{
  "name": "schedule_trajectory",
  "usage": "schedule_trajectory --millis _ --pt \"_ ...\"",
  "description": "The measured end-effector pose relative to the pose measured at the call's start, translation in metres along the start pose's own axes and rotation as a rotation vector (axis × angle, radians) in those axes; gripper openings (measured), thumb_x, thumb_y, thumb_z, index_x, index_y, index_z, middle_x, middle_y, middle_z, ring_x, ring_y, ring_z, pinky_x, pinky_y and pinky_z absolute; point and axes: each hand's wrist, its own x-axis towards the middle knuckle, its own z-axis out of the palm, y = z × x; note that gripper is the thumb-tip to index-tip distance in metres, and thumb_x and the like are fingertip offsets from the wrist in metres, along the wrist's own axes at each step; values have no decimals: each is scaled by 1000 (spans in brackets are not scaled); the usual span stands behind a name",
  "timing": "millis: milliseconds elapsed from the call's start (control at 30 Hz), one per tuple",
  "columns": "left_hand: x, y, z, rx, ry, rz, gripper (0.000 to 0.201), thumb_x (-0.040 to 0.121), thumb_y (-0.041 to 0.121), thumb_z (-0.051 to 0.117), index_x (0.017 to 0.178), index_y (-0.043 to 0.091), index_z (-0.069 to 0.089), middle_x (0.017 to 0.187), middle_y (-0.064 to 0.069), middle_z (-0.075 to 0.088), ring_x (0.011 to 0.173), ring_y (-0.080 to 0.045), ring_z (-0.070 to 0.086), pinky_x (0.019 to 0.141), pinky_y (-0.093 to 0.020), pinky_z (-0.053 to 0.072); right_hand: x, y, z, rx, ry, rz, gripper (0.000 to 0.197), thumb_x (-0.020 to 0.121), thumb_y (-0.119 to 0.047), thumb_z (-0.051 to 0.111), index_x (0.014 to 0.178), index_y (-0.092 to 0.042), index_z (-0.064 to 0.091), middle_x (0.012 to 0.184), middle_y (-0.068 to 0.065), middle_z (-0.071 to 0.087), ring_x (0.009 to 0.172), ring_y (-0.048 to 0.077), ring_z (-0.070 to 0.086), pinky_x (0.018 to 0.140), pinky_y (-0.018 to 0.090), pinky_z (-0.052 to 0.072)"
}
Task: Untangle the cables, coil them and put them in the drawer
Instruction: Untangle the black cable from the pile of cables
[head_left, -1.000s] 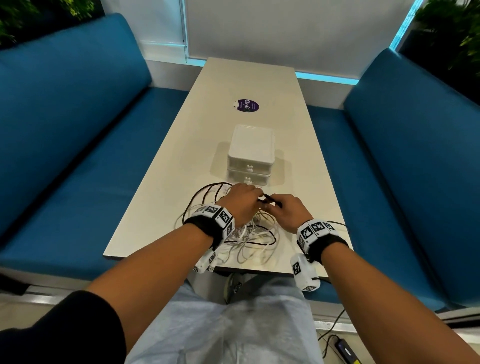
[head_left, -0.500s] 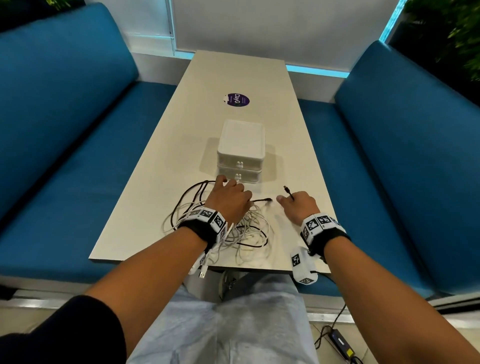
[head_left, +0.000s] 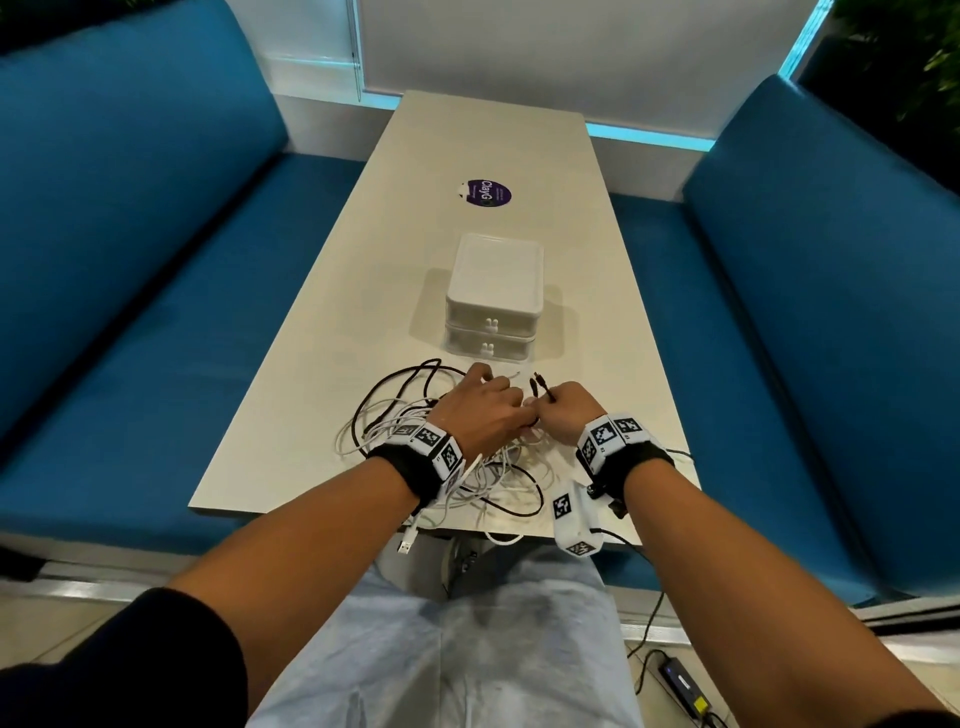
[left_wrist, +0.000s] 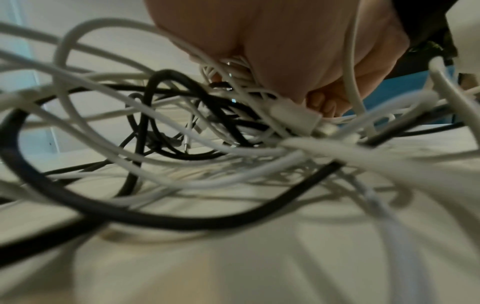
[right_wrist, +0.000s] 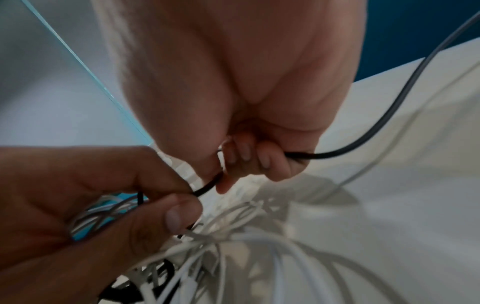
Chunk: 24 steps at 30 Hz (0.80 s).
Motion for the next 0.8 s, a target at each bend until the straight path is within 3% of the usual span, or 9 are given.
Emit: schedule_trajectory --millis 67,133,233,467,567,667,800 --pt "-2 -1 2 13 -28 2 26 94 43 55 103 21 66 88 1 68 89 -25 62 92 -45 38 1 2 1 -66 -13 14 29 97 -27 51 87 -3 63 88 16 65 91 35 63 70 30 42" --pt "-4 -3 4 29 -68 -39 31 97 46 48 105 23 67 96 2 68 99 -25 59 97 -47 32 0 5 0 -168 1 53 35 100 -31 46 110 -2 62 113 20 65 107 37 60 78 30 42" --pt "-3 -5 3 42 -107 -104 33 99 45 44 108 23 67 104 2 67 107 -24 55 101 -47 27 -2 15 -12 -286 27 99 36 103 -29 40 122 -3 56 127 19 59 114 36 57 80 31 40" --pt "2 -2 0 56 -139 -169 26 99 39 44 104 25 65 103 2 67 103 -26 55 98 -47 26 -6 28 -22 -307 58 146 33 103 -24 37 125 -3 49 126 20 57 113 36 56 79 32 40" --pt "-1 -2 0 68 -160 -129 21 98 37 48 102 25 65 99 2 68 101 -26 57 98 -49 27 -9 19 -14 -240 38 29 24 100 -13 39 120 -3 48 119 20 59 109 37 57 79 34 42" --pt "-3 -2 1 74 -167 -112 19 97 36 50 103 27 65 98 3 68 101 -25 57 99 -49 28 -6 9 -11 -61 7 -85 13 99 -15 40 102 -10 52 107 15 66 95 34 64 81 40 53" --pt "-2 -1 0 66 -168 -119 18 96 35 50 102 27 65 98 2 68 103 -25 57 99 -49 26 -13 -6 -7 70 -27 -237 16 99 -19 40 97 -17 55 84 1 62 72 21 59 68 34 50"
